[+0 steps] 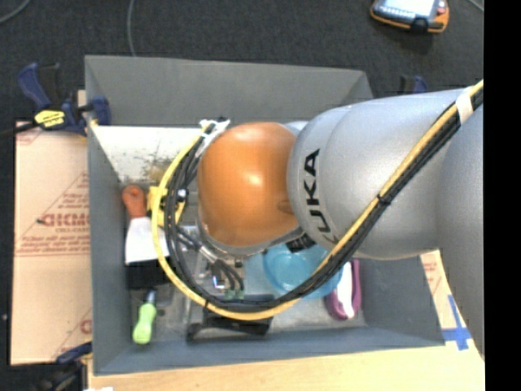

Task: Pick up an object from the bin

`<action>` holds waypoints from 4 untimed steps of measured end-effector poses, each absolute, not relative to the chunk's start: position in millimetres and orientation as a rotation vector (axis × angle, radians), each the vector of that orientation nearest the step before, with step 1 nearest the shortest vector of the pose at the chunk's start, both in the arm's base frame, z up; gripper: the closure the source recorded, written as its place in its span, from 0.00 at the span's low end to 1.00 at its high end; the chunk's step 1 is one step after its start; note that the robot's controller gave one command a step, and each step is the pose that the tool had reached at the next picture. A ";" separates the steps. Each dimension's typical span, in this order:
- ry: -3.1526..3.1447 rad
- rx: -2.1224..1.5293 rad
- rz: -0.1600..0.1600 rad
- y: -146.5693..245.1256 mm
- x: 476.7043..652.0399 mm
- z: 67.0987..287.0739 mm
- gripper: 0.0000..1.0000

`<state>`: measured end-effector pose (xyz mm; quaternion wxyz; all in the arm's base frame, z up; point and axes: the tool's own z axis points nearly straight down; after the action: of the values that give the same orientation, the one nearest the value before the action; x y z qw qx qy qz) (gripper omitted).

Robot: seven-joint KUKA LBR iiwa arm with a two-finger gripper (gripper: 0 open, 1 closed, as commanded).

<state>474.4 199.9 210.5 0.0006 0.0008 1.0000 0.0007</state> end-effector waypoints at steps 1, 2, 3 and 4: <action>3.121 -0.155 0.006 128.8 479.0 70.5 0.00; 3.122 -0.204 0.010 107.7 472.4 145.8 0.00; 3.120 -0.316 0.006 90.8 490.3 99.9 0.00; 3.127 0.000 0.014 96.5 483.6 70.6 0.00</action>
Offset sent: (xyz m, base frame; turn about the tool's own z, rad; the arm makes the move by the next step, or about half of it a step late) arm -0.0028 -0.0917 -0.0649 -0.1354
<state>483.6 96.5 70.6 0.0072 0.0000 1.0000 0.0044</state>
